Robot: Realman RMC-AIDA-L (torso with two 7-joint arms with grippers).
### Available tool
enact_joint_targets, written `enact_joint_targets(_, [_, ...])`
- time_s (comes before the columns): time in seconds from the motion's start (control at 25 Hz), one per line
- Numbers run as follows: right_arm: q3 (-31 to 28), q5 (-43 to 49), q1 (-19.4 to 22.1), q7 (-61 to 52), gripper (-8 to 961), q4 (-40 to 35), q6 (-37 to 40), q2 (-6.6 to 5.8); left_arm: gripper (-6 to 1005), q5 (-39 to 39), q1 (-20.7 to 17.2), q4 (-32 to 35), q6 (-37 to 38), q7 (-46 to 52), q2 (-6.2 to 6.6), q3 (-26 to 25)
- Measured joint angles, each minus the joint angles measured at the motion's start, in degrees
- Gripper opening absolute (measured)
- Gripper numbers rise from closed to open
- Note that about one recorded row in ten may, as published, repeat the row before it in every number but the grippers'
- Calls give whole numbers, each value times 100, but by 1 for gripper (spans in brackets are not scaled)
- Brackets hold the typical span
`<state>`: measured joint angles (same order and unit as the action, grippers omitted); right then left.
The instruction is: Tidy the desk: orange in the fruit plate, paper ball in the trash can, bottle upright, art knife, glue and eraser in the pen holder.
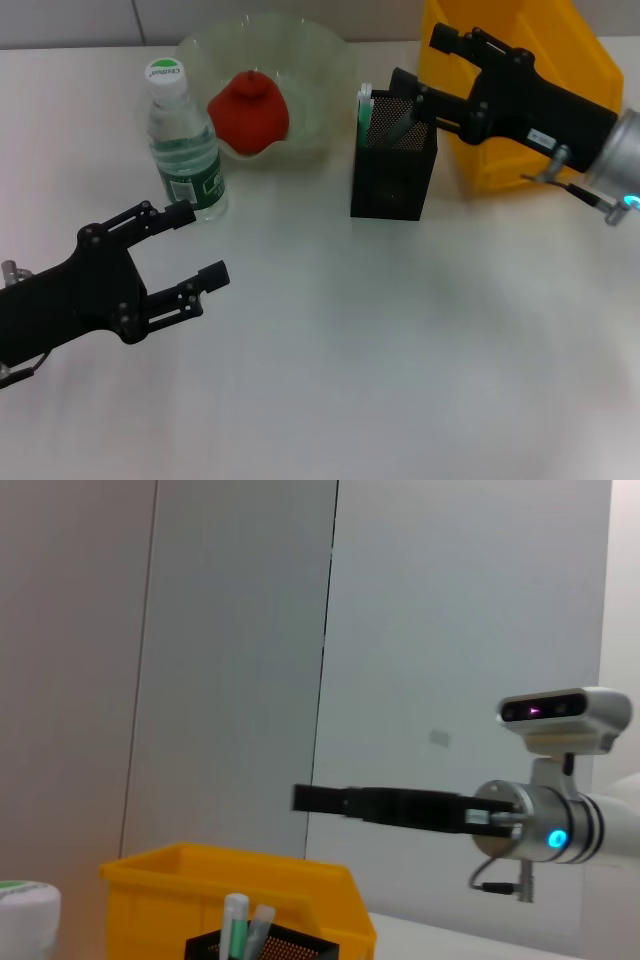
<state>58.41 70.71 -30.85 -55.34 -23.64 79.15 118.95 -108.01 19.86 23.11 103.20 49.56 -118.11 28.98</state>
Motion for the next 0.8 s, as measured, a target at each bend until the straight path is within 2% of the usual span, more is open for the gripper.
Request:
enact_joint_targets(0.16, [-7,373,308,-426,819,-256,708,-106,783,-28,37,-3,57,99,0,15])
enact_joint_targets(0.4, [-31,1604,585,-792,820,-514,1745,-303,783,-60,141,-10,76,522,-1,195])
enact_joint_targets(0.6, [-32,2519,619,-765,820,-519,1734,-293,783,-69,193,-10,-39,602,-12,639])
enact_joint_targets(0.8, [-9,2706,640,-621,820,-471,1535,-261,783,-71,211,-9,-299,616,-18,988])
